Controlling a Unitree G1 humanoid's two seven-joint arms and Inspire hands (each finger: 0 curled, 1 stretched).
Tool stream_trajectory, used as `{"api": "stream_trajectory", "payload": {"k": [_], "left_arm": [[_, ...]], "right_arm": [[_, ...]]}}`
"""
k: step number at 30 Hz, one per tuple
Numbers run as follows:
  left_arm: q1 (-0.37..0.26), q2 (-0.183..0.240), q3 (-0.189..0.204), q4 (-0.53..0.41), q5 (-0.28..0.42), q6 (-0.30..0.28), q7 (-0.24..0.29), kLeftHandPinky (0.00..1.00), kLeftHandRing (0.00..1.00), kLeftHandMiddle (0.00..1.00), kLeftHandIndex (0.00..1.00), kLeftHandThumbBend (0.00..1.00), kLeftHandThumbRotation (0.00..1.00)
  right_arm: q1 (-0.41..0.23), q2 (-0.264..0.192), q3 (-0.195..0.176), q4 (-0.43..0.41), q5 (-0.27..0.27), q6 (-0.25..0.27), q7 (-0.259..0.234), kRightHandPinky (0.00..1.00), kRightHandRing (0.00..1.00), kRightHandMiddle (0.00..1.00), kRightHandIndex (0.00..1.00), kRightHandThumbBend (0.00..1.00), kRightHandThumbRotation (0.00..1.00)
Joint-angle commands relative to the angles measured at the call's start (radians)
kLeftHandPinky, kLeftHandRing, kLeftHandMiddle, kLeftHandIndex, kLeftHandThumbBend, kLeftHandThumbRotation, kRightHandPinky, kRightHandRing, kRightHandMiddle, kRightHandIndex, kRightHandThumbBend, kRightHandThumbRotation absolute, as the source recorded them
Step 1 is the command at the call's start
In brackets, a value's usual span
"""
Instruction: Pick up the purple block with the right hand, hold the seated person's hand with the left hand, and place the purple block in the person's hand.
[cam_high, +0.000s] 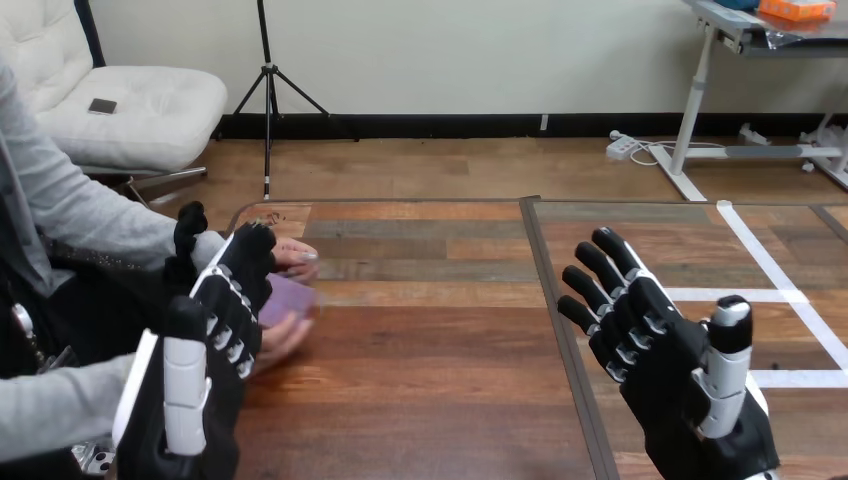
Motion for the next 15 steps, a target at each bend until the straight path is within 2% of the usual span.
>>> {"api": "stream_trajectory", "payload": {"k": [1,15], "left_arm": [[-0.025,-0.008,-0.007,-0.065,-0.003,0.003,-0.018,1.00,0.98,0.95,0.93,0.79,1.00],[-0.032,-0.025,0.000,-0.073,-0.025,0.029,-0.028,1.00,0.98,0.95,0.94,0.78,1.00]], "right_arm": [[-0.026,0.025,-0.012,-0.057,0.027,-0.020,0.003,1.00,1.00,1.00,1.00,1.00,1.00],[-0.033,0.038,-0.024,-0.026,0.033,-0.040,0.016,1.00,1.00,1.00,1.00,1.00,1.00]]}}
